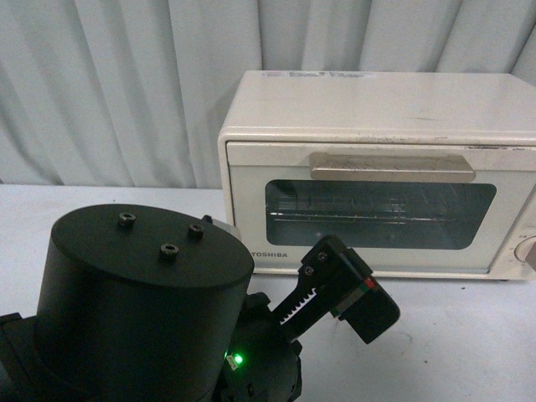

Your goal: Open oven

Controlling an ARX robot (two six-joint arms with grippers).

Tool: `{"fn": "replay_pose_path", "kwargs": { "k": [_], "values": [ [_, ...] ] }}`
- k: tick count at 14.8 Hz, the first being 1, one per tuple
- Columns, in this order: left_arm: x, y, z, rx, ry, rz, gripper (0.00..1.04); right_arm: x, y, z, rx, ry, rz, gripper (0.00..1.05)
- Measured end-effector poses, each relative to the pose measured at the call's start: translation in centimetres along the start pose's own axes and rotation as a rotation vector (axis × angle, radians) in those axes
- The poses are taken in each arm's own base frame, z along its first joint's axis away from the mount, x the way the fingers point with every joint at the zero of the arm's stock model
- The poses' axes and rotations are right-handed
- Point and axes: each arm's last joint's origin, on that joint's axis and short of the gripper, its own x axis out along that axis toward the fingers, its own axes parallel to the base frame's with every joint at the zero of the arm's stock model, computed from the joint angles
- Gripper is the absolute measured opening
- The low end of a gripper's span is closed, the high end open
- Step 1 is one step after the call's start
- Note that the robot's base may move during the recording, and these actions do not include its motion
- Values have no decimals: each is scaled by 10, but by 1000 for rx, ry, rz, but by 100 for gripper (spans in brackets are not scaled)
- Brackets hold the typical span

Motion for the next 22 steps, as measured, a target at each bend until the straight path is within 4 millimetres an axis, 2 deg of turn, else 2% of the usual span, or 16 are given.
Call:
{"fn": "replay_pose_path", "kwargs": {
  "k": [3, 5, 11, 13, 15, 20, 22],
  "values": [
    [4, 14, -1, -113, -124, 78, 98, 0, 0, 0, 0, 0, 0, 98],
    [3, 17, -2, -183, -163, 67, 98, 0, 0, 0, 0, 0, 0, 98],
    [24, 21, -14, -226, -121, 49, 98, 0, 0, 0, 0, 0, 0, 98],
    [37, 26, -17, -245, -103, 64, 98, 0, 0, 0, 0, 0, 0, 98],
    [43, 27, -11, -257, -106, 59, 98, 0, 0, 0, 0, 0, 0, 98],
    [44, 29, -6, -258, -105, 70, 98, 0, 0, 0, 0, 0, 0, 98],
    [45, 29, -4, -261, -108, 74, 98, 6, -2, 19, -104, -136, -119, 98]
  ]
}}
